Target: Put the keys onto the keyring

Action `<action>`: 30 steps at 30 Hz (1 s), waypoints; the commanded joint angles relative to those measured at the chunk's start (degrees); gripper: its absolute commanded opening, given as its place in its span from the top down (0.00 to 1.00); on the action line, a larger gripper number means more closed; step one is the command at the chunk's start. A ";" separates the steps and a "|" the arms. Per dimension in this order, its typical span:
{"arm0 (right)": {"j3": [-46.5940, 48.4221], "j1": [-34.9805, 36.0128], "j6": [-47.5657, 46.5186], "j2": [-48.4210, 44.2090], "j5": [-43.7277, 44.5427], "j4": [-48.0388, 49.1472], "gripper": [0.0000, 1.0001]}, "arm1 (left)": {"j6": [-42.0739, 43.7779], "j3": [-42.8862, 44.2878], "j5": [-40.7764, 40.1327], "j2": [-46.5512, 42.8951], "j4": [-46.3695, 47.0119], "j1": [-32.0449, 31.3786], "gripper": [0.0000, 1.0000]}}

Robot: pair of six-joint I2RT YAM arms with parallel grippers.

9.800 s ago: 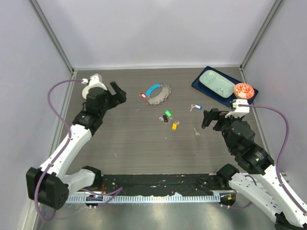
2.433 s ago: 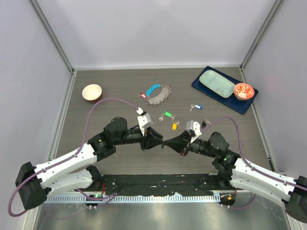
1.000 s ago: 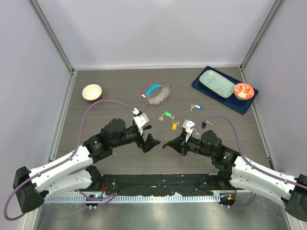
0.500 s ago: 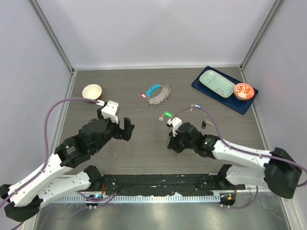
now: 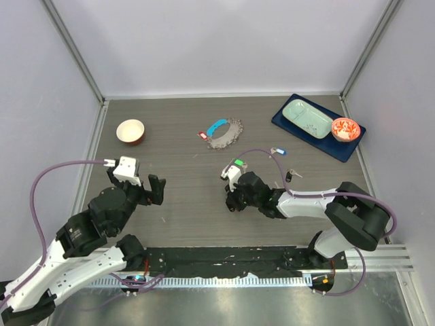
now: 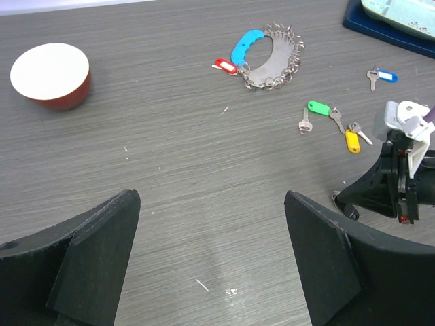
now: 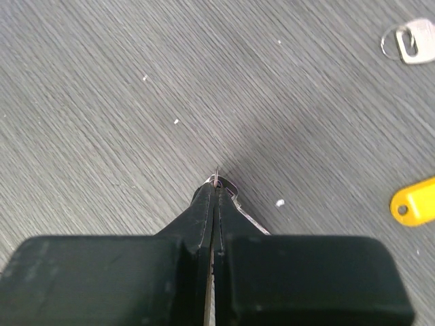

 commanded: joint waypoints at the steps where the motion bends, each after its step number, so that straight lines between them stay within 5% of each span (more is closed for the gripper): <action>1: -1.27 -0.16 -4.01 0.66 -2.94 9.92 0.99 | -0.06 -0.42 -2.24 -0.08 0.44 0.11 0.09; 10: -1.01 -0.24 -3.75 1.45 -1.71 4.83 0.97 | -0.06 -0.07 -2.24 1.86 -0.88 0.19 0.09; 21: 4.79 -0.33 -3.22 0.04 -1.27 -8.51 0.64 | 0.03 -0.33 -0.75 2.30 -0.62 0.98 0.09; 30: 13.14 -0.24 -1.99 -4.26 3.98 -20.39 0.57 | 0.11 -0.51 0.31 2.12 -0.44 1.69 0.09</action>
